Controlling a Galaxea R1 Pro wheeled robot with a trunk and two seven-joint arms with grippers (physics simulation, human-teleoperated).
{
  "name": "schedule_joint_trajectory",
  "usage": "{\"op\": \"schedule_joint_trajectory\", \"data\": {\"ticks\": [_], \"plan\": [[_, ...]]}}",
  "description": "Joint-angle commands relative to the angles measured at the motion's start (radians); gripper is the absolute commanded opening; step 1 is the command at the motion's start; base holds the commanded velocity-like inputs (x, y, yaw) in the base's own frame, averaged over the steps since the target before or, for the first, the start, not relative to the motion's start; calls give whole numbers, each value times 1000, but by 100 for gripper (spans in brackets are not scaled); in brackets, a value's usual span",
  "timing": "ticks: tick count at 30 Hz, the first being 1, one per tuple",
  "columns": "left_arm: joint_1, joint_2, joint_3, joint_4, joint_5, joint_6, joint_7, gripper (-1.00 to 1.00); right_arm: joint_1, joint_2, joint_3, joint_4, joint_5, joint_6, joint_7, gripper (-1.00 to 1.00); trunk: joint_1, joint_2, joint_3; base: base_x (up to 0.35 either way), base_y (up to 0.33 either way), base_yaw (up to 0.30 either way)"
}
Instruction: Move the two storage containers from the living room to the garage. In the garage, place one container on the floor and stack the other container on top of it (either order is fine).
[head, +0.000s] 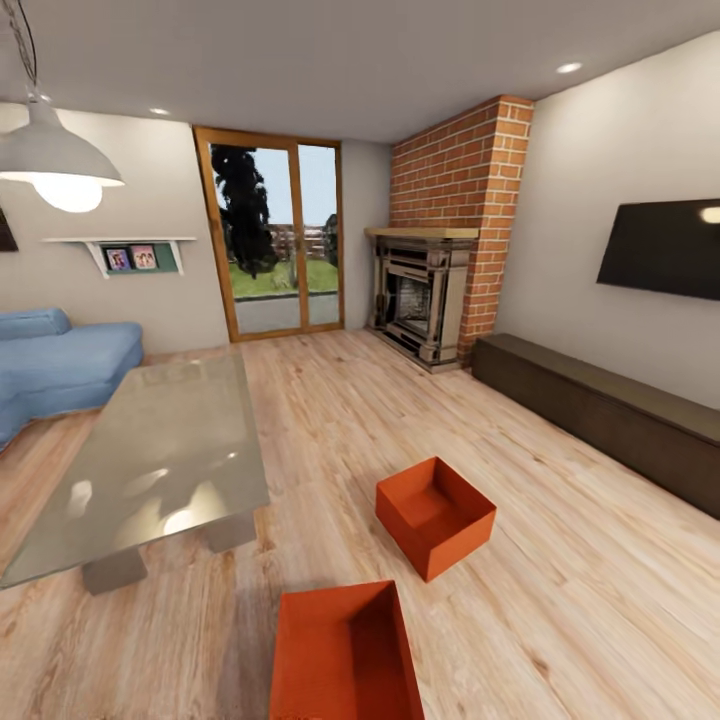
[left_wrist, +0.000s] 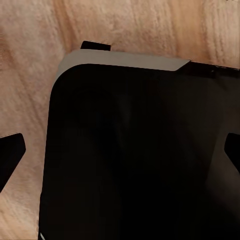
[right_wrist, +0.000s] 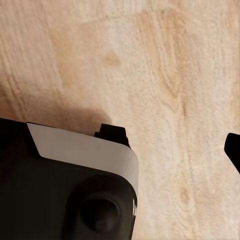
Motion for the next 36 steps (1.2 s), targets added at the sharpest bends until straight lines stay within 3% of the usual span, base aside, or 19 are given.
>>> {"op": "schedule_joint_trajectory", "data": {"ticks": [1,10,36], "plan": [[0,0,1,0,7,-2,-1,100,0,0,8,0,-8,-2,-3,100,0,0,-1,0,0,267],[0,0,1,0,8,-2,0,100,0,0,8,0,-8,-2,-3,100,0,0,-1,0,0,225],[0,0,1,0,7,-2,-1,100,0,0,8,0,-9,-2,-3,100,0,0,-1,46,-30,6]]}}
